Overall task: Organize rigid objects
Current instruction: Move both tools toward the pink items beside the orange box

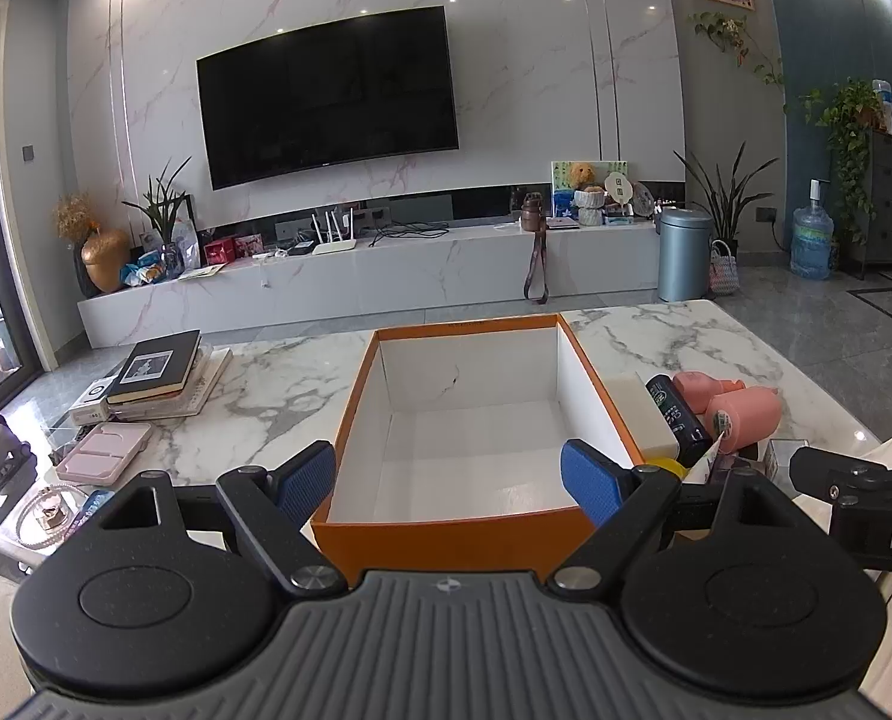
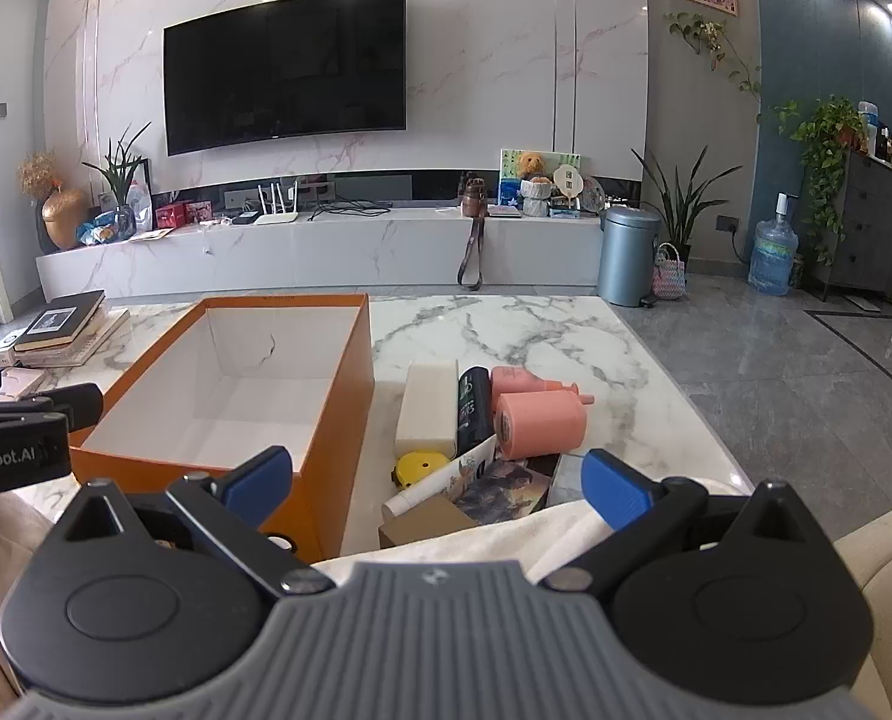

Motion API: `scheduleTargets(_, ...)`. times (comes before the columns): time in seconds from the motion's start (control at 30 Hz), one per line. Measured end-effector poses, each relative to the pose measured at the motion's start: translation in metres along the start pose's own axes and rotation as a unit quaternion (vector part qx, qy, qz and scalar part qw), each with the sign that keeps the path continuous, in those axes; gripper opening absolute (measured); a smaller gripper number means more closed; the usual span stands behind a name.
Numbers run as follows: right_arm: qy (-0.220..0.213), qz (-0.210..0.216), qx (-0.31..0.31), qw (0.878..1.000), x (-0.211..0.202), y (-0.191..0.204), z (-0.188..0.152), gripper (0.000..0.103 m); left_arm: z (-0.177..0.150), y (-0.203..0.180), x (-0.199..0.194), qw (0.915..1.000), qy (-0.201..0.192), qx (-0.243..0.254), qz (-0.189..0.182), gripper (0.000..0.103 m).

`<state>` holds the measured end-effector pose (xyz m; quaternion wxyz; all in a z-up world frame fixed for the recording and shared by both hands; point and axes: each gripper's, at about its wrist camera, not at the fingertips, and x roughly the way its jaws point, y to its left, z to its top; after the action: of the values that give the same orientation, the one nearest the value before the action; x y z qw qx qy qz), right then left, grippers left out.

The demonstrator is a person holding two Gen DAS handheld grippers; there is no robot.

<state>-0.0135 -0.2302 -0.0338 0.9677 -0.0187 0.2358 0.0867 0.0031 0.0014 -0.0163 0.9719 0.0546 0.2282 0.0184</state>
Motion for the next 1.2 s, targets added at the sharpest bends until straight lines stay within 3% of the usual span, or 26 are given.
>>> scheduleTargets(0.23, 0.002, 0.001, 0.001, 1.000, 0.002, 0.000, -0.001, 0.102, 0.000, -0.001, 0.004, 0.9998, 0.009, 0.002, -0.015, 0.099)
scheduleTargets(0.43, 0.002, 0.029, 0.018, 0.999, 0.007, -0.008, -0.001, 0.102, 0.003, -0.006, 0.011, 0.9983, 0.017, 0.007, -0.056, 0.099)
scheduleTargets(0.6, -0.001, 0.040, 0.030, 0.999, 0.020, -0.018, 0.003, 0.102, 0.014, -0.011, 0.030, 0.9929, 0.040, 0.009, -0.112, 0.099)
scheduleTargets(0.83, 0.086, 0.052, 0.109, 0.989, 0.075, -0.049, 0.026, 0.101, 0.034, -0.034, 0.067, 0.9823, 0.076, 0.041, -0.166, 0.086)
scheduleTargets(0.9, 0.109, 0.045, 0.151, 0.981, 0.096, -0.064, 0.033, 0.100, 0.041, -0.043, 0.082, 0.9794, 0.086, 0.053, -0.175, 0.084)
scheduleTargets(0.97, 0.128, 0.039, 0.198, 0.971, 0.115, -0.081, 0.037, 0.091, 0.047, -0.054, 0.098, 0.9743, 0.094, 0.071, -0.192, 0.082)
scheduleTargets(1.2, 0.183, 0.012, 0.367, 0.912, 0.183, -0.129, 0.037, 0.089, 0.068, -0.091, 0.156, 0.9530, 0.132, 0.129, -0.240, 0.081)
